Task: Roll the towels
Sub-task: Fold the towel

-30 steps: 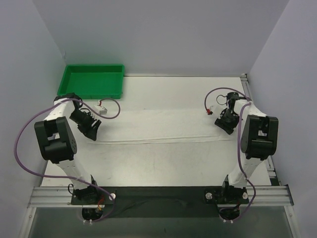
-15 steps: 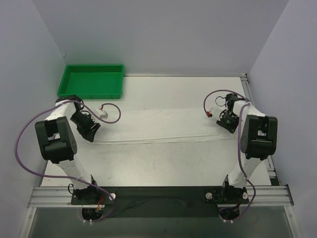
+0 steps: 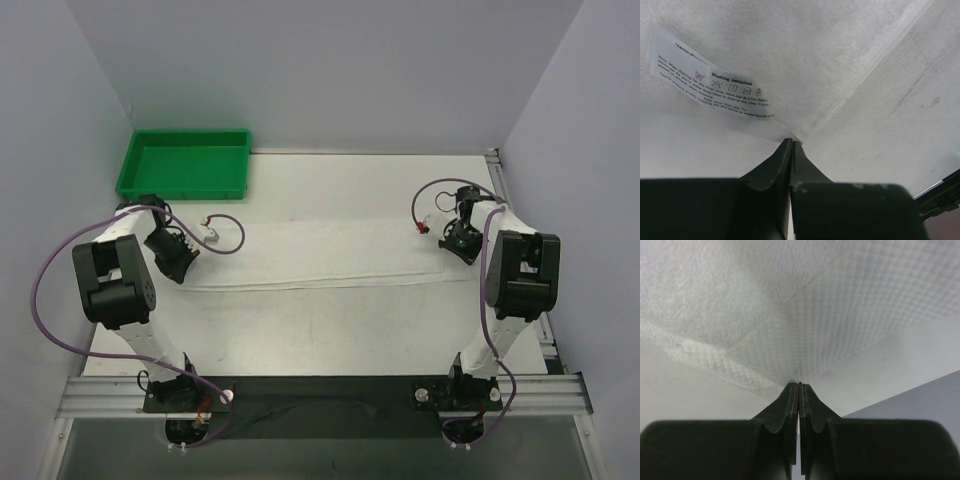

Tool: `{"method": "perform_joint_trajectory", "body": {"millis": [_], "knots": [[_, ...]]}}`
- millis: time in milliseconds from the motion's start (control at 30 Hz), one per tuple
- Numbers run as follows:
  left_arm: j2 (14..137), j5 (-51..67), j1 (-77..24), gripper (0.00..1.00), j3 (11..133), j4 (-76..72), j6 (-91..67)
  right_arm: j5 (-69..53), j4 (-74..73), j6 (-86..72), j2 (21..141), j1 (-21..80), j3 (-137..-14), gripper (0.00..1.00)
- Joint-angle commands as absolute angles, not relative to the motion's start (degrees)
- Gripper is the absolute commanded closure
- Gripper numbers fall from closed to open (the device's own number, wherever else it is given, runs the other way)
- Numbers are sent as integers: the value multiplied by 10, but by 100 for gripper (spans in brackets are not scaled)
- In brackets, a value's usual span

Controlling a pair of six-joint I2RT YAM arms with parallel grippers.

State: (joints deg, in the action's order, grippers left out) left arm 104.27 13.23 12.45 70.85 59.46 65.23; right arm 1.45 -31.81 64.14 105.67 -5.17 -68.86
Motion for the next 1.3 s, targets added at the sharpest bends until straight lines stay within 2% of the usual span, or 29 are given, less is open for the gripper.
{"method": "perform_joint_trajectory", "body": {"millis": [0, 100, 300, 333, 433, 467, 500, 533, 567, 600, 733, 1133, 1200, 1267], "knots": [[1016, 132, 123, 95, 710, 586, 662, 20, -337, 635, 1050, -52, -709, 100], [1011, 134, 122, 100, 709, 586, 658, 13, -338, 635, 1045, -54, -711, 100], [998, 150, 123, 100, 714, 589, 655, 4, -348, 637, 1039, -63, -722, 100], [995, 151, 124, 92, 715, 591, 655, 5, -352, 639, 1039, -63, -722, 100], [987, 150, 123, 61, 716, 599, 657, 5, -359, 662, 1024, -69, -704, 62], [984, 153, 123, 56, 715, 600, 659, -11, -358, 673, 1020, -71, -701, 47], [983, 156, 124, 53, 715, 603, 662, -13, -359, 678, 1017, -73, -697, 43], [980, 158, 123, 52, 716, 604, 662, -15, -359, 682, 1013, -77, -695, 41], [980, 161, 122, 43, 718, 605, 662, -16, -359, 687, 1012, -79, -691, 40], [980, 163, 122, 43, 722, 608, 659, -15, -358, 696, 1012, -81, -690, 40], [979, 170, 123, 42, 725, 611, 655, -3, -328, 708, 1025, -82, -680, 41], [976, 172, 125, 41, 715, 613, 650, 14, -289, 721, 1057, -76, -664, 52], [976, 171, 124, 41, 715, 613, 650, 14, -289, 728, 1056, -76, -658, 52], [976, 172, 125, 41, 715, 614, 650, 13, -290, 743, 1049, -76, -645, 48]]}}
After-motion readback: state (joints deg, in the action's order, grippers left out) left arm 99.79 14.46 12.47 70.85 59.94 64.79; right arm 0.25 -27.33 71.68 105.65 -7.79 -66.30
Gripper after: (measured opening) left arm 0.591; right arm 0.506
